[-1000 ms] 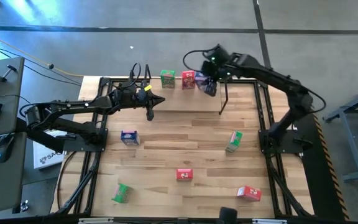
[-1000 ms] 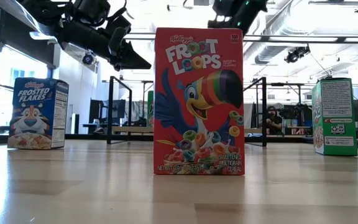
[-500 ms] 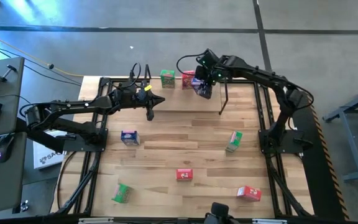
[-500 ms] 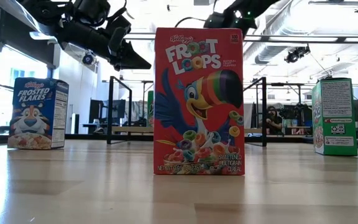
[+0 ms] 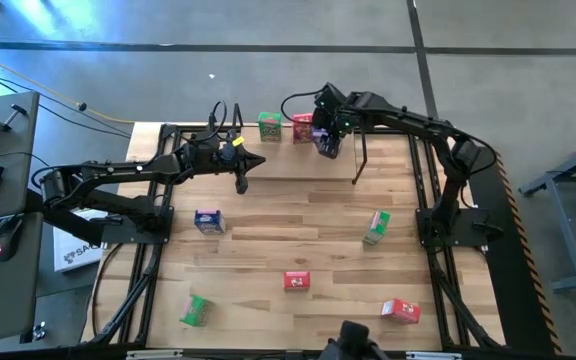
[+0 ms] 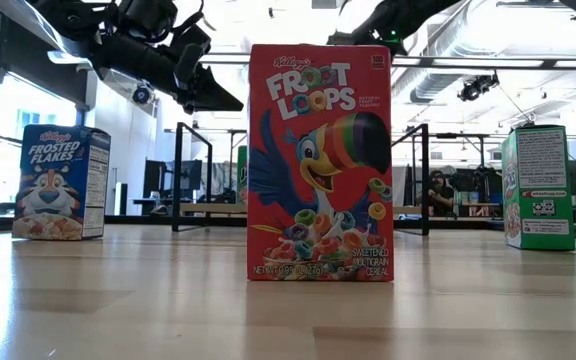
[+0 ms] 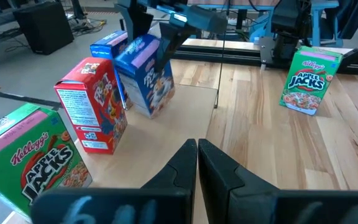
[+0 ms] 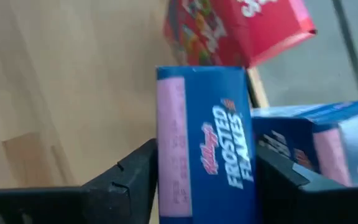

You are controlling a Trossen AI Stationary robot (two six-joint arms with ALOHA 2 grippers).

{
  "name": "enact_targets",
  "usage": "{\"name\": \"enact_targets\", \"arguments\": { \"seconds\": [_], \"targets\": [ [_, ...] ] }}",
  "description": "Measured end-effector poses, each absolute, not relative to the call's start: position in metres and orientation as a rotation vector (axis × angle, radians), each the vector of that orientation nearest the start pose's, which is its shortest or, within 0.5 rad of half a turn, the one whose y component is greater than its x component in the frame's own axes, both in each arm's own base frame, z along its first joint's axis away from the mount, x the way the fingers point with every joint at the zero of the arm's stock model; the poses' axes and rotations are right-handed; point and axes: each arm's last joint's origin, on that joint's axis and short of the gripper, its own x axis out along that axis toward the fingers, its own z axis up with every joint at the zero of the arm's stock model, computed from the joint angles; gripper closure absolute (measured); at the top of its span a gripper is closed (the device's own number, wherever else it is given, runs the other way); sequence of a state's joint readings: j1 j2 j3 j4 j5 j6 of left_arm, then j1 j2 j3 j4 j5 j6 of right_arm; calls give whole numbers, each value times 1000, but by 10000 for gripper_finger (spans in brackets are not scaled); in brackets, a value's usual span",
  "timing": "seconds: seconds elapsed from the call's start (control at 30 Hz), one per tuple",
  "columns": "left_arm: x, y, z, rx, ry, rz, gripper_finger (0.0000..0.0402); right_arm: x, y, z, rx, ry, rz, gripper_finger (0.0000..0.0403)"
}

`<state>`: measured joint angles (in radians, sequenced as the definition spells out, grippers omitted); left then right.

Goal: Stack cereal on shelf
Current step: Put the top blue cereal box on the shelf aligned with the other blue cereal box

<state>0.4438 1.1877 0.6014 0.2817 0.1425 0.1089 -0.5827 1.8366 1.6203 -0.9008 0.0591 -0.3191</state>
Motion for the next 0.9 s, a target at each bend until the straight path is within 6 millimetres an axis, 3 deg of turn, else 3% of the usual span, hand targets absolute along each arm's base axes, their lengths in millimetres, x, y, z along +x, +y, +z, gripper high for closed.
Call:
{"name": "enact_targets", "arguments": {
  "seconds": [0.3,0.5,0.67,0.77,0.9],
  "targets": [
    [228,104,234,19,308,282,394,320,-204,280,-47,1215,-432,175],
    [228,104,234,18,307,280,394,315,-180,315,-167,1205,-501,174],
    [228,104,234,15,306,275,394,306,-146,342,-101,1171,-524,192],
    [228,104,234,16,304,275,394,305,-131,329,-52,1164,-509,230],
    [228,104,235,11,297,276,394,309,-121,286,39,1090,-457,309]
  ]
}}
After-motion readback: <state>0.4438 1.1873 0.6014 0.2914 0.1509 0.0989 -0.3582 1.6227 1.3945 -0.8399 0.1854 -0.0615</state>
